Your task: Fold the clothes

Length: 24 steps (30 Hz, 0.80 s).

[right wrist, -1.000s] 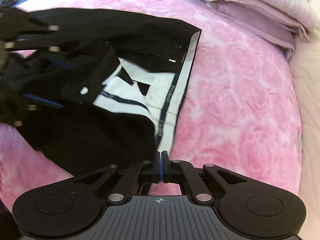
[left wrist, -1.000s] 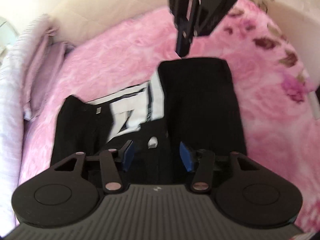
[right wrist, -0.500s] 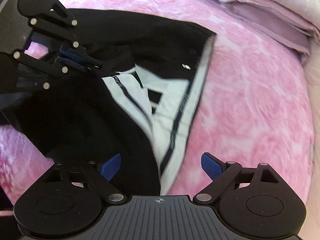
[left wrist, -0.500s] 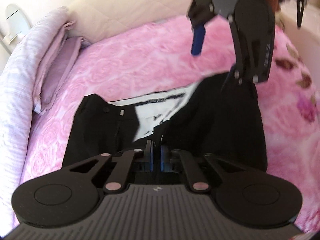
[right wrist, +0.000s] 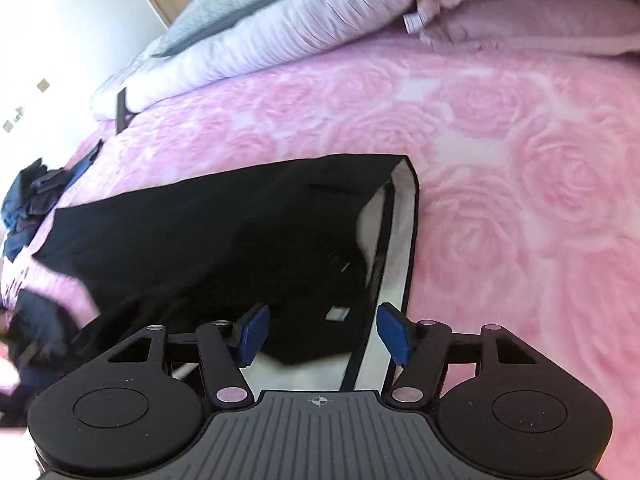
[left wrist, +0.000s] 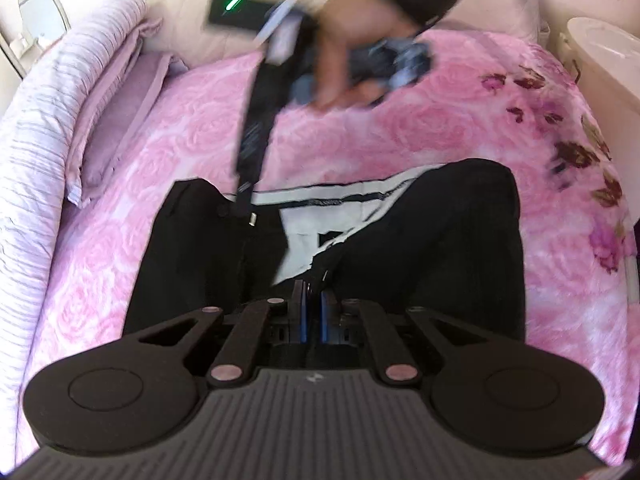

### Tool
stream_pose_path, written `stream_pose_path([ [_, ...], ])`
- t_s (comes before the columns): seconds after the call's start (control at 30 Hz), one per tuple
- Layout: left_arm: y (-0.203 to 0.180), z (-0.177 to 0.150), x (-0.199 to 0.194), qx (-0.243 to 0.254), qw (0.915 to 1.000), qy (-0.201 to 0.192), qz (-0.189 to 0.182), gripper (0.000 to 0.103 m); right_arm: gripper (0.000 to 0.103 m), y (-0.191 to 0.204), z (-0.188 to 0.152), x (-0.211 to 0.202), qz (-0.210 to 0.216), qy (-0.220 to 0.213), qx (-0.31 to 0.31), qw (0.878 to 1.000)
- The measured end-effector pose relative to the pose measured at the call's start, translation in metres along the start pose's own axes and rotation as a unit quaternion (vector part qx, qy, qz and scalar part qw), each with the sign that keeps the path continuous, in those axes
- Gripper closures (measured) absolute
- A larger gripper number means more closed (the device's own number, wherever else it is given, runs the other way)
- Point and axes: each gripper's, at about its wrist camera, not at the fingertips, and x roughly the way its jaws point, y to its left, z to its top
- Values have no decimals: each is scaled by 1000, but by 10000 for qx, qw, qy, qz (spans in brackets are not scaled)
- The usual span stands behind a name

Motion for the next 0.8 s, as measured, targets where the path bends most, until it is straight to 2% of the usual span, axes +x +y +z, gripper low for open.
stream_pose_path([
  [0.1, -6, 4, 0, -183, 9998, 104, 17, 98, 39, -13, 8, 27, 90, 83, -81, 9999],
  [0.13, -6, 5, -2, -223, 9997, 104, 14, 98, 57, -15, 9, 29, 178, 60, -124, 9997],
  [0.17, -6, 7, -5, -255, 9996, 102, 7, 98, 87, -17, 10, 28, 261, 92, -130, 9995],
  [0.2, -5, 9, -9, -261, 9996, 90, -13, 98, 94, -19, 11, 24, 334, 169, -49, 9993],
  [0.27, -1, 14, -19, -249, 9997, 42, -48, 98, 101, -20, 8, 8, 466, 324, -7, 9984],
  [0.37, 12, 25, -33, -241, 9996, -77, -127, 98, 102, -15, -3, -24, 558, 618, -108, 9965],
  [0.47, 26, 35, -29, -130, 9996, -179, -202, 98, 102, -15, -17, -35, 591, 834, -27, 9948],
  [0.57, 40, 38, 0, -57, 9995, -117, -274, 97, 101, -14, -31, -23, 572, 1055, 94, 9927],
  [0.67, 53, 37, 36, 57, 9994, 37, -330, 97, 100, -15, -39, -22, 152, 893, 40, 9959],
  [0.7, 57, 37, 46, 74, 9993, 93, -355, 96, 94, -14, -44, -31, -59, 736, 3, 9973],
  [0.73, 62, 37, 56, 54, 9989, 169, -435, 96, 74, -13, -49, -42, -280, 566, -40, 9980],
  [0.77, 67, 37, 65, 53, 9985, 241, -493, 95, 48, -12, -54, -52, -500, 396, -83, 9979],
  [0.8, 71, 37, 72, 70, 9984, 267, -499, 94, 39, -12, -61, -65, -559, 267, -31, 9981],
])
